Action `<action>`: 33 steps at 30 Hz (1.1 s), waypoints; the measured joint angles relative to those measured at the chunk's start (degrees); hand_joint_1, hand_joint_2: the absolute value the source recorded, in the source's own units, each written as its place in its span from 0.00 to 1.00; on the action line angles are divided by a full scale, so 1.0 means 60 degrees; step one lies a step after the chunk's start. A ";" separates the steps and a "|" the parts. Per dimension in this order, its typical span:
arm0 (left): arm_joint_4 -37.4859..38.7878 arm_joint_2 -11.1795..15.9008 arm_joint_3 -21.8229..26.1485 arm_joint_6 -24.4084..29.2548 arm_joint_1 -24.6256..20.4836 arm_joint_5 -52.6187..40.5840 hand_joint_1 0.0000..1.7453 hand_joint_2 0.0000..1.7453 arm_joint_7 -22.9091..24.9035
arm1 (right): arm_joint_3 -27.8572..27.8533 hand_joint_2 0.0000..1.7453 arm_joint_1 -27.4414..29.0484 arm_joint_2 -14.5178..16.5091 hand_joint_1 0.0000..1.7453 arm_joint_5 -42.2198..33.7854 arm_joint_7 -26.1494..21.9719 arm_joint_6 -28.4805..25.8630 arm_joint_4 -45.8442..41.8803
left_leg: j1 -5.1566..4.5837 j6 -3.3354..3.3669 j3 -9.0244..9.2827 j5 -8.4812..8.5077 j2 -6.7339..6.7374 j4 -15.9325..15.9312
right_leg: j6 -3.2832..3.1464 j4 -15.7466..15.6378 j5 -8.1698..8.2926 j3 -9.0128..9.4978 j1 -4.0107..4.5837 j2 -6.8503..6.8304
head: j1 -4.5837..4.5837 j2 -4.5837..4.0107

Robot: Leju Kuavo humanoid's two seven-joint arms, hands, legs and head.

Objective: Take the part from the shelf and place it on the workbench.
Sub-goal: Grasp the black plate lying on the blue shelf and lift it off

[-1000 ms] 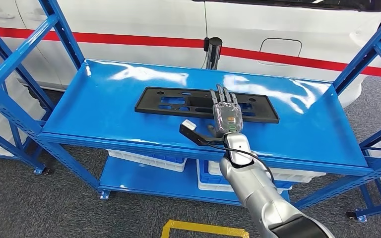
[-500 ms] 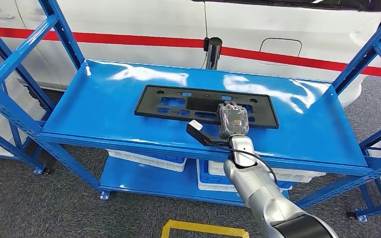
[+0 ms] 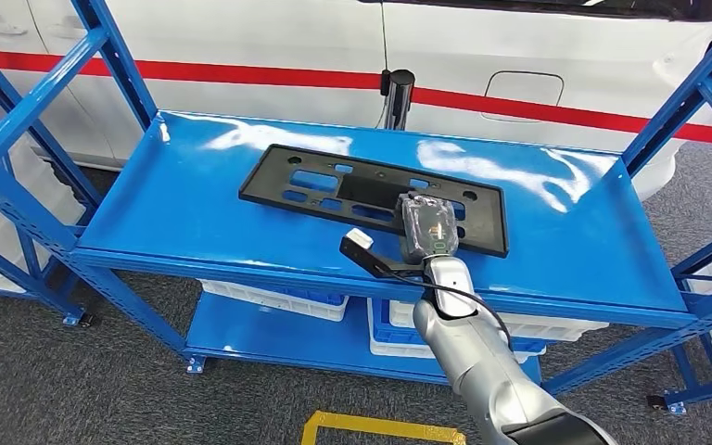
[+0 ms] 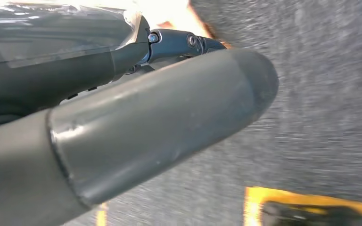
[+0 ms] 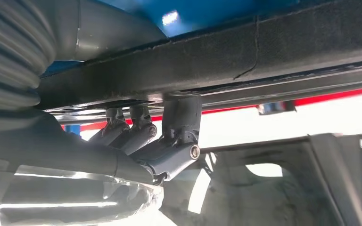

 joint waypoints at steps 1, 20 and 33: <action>0.0000 -0.0003 0.0113 0.0013 -0.0003 0.0066 0.00 0.00 -0.0111 | -0.0007 1.00 0.0030 0.0031 0.97 -0.0033 -0.0045 -0.0002 -0.0127 | 0.0000 0.0000 0.0000 0.0000 0.0001 0.0000 | 0.0000 0.0000 0.0000 -0.0001 0.0000 0.0000 | 0.0000 0.0000; 0.0000 -0.0067 0.1911 -0.0760 -0.0085 0.1339 0.00 1.00 -0.1634 | 0.1600 1.00 0.1600 -0.0070 0.99 -0.1553 -0.1624 -0.0013 -0.6701 | 0.0002 -0.0010 -0.0010 -0.0010 0.0005 -0.0001 | -0.0016 0.0000 -0.0016 -0.0020 0.0000 0.0000 | 0.0002 0.0000; 0.0000 -0.0138 0.2111 -0.1149 -0.0127 0.1063 0.00 1.00 -0.1199 | 0.2441 1.00 0.1909 -0.0393 0.99 -0.2130 -0.1527 0.0123 -0.8322 | -0.0011 -0.0002 -0.0012 -0.0015 0.0003 0.0005 | -0.0001 -0.0005 -0.0006 -0.0012 -0.0006 0.0000 | 0.0003 0.0000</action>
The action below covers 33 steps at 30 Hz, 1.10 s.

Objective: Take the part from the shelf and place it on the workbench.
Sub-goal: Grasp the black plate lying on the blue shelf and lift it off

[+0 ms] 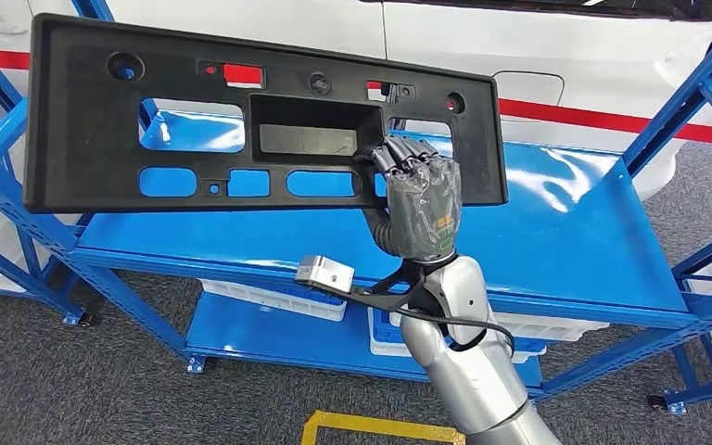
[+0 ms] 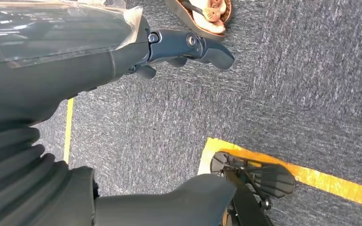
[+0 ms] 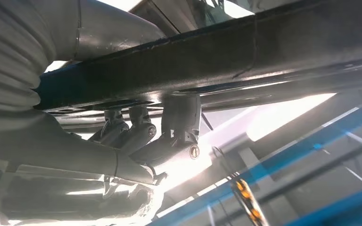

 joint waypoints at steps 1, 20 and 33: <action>0.0000 -0.0009 -0.0027 0.0142 -0.0003 -0.0210 0.00 1.00 0.0174 | 0.0004 1.00 0.0022 -0.0016 0.99 -0.0210 0.0015 0.0063 -0.0046 | -0.0014 0.0011 -0.0001 -0.0010 -0.0001 0.0006 | 0.0007 -0.0005 0.0002 0.0002 -0.0017 0.0000 | 0.0001 0.0000; 0.0000 -0.0047 -0.0517 0.0722 -0.0036 -0.1136 0.00 1.00 0.0968 | -0.0046 1.00 0.0339 -0.0184 0.99 -0.2698 -0.0515 0.0671 -0.0482 | -0.0109 0.0105 -0.0264 0.0498 0.0002 -0.0097 | -0.0057 0.0249 -0.0899 0.0848 0.0003 0.0033 | 0.0054 0.0000; 0.0000 -0.0043 -0.0433 0.0760 -0.0046 -0.0857 0.00 1.00 0.1222 | -0.0047 1.00 -0.0177 0.0213 0.99 -0.3808 -0.1181 0.0775 0.0182 | 0.0186 -0.0540 0.0218 -0.0936 0.0026 0.1333 | -0.0416 0.0129 0.0002 0.0007 -0.0149 -0.0048 | 0.0000 0.0000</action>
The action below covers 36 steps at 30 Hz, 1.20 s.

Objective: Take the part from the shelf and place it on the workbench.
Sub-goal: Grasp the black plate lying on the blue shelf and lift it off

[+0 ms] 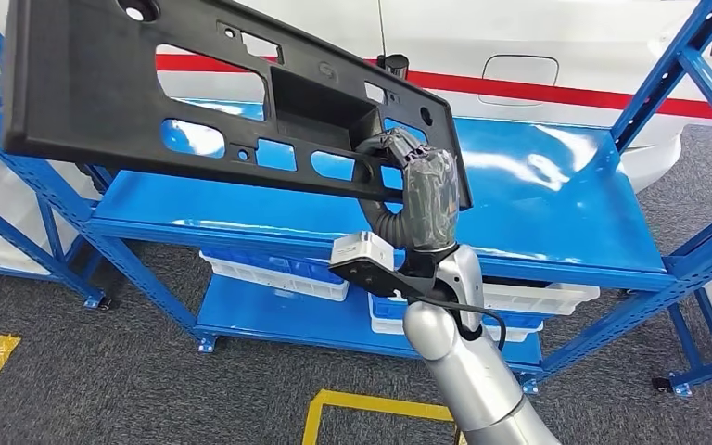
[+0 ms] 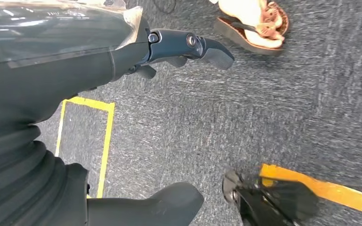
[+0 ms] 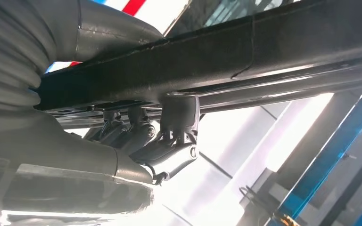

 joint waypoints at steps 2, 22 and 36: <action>0.0000 0.0002 0.0020 0.0005 -0.0024 0.0004 0.00 1.00 0.0021 | -0.0006 1.00 -0.0066 0.0055 0.99 -0.0069 -0.0037 -0.0014 0.0074 | 0.0002 0.0037 0.0803 0.0126 -0.0032 -0.1150 | 0.0130 0.0030 0.0110 -0.0091 0.0039 -0.0003 | 0.0003 0.0000; 0.0000 -0.0047 0.0185 -0.0102 -0.0046 0.0064 0.00 1.00 0.0053 | -0.0298 1.00 0.0087 0.0001 0.99 -0.0514 -0.0361 -0.0212 0.0437 | -0.0304 0.0478 -0.0528 0.1340 0.0012 -0.1403 | -0.0159 -0.0355 -0.0765 0.1100 0.0306 -0.0011 | 0.0043 0.0000; 0.0001 -0.0068 0.0321 0.0011 -0.0088 0.0094 0.00 1.00 0.0220 | -0.0477 1.00 0.0294 -0.0144 0.99 -0.1054 -0.1021 -0.0643 0.0493 | 0.0107 0.0144 0.0581 0.0195 -0.0027 -0.1245 | 0.0413 0.0102 0.0257 -0.0273 0.0113 -0.0060 | -0.0024 0.0001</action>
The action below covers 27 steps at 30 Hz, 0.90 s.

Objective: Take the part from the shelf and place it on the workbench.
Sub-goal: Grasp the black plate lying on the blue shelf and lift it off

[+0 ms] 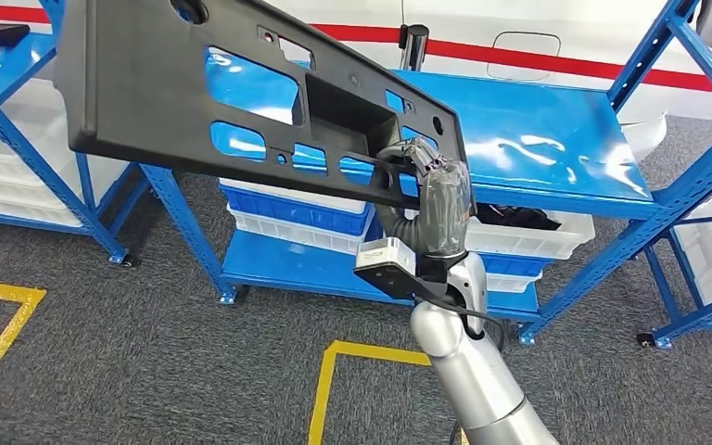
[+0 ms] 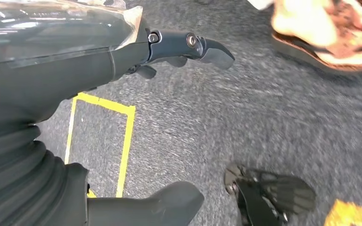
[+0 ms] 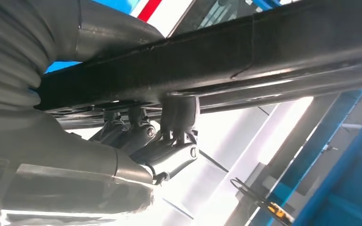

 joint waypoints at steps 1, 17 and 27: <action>0.0001 0.0001 0.0032 0.0017 0.0000 0.0001 0.00 1.00 0.0014 | -0.0032 1.00 0.0023 -0.0038 0.99 -0.0034 -0.0019 -0.0014 0.0003 | -0.0038 0.0176 -0.0088 0.0116 0.0020 -0.0033 | 0.0039 0.0078 -0.0096 -0.0099 -0.0012 0.0008 | -0.0003 0.0000; -0.0001 0.0024 -0.0064 -0.0515 -0.0040 -0.0802 0.00 1.00 -0.0534 | -0.0606 1.00 0.0802 -0.0263 0.99 0.0708 0.0387 -0.0296 -0.0939 | -0.0189 0.0139 -0.1572 0.1378 0.0062 -0.0004 | -0.0474 -0.0355 -0.1241 0.1496 0.0085 0.0062 | 0.0100 -0.0001; -0.0001 0.0110 -0.0160 -0.0470 -0.0137 -0.0770 0.00 1.00 -0.0615 | -0.0934 1.00 0.1245 -0.0267 0.99 0.0701 0.0486 -0.0189 -0.1342 | 0.0040 -0.0224 -0.0059 0.0002 0.0028 0.0691 | -0.0360 0.0002 -0.0310 0.0250 0.0017 0.0022 | 0.0043 -0.0001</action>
